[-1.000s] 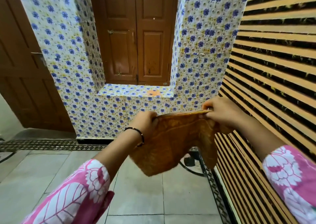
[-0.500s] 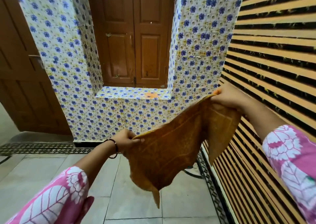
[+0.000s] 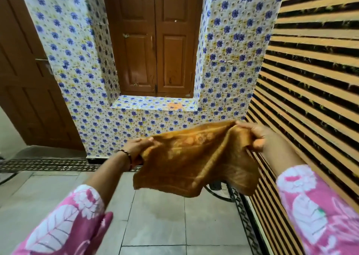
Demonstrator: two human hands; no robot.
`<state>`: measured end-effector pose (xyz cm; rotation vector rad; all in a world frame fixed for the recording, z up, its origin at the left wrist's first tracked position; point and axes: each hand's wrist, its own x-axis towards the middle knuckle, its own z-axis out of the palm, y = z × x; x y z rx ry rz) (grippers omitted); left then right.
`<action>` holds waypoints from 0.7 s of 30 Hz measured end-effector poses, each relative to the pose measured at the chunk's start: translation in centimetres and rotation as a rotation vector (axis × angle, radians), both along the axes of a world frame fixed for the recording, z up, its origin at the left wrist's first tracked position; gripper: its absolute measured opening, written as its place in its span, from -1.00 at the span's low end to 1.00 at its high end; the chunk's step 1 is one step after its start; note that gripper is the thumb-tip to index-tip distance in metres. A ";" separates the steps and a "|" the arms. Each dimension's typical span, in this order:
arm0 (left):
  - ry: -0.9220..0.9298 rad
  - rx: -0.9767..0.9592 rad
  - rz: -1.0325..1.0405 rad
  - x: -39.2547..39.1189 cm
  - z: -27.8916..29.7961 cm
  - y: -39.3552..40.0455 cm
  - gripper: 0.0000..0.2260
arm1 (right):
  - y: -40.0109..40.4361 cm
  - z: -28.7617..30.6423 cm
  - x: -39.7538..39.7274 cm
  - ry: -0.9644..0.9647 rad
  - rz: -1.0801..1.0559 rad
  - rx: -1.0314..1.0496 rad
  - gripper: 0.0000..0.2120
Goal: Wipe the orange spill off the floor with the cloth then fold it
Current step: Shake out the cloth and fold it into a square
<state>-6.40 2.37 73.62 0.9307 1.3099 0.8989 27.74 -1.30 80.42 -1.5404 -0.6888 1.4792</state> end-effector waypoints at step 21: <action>0.091 0.650 -0.182 3.4 1.1 -4.8 -0.79 | -1.8 -1.7 -15.7 0.380 -0.033 0.146 -0.45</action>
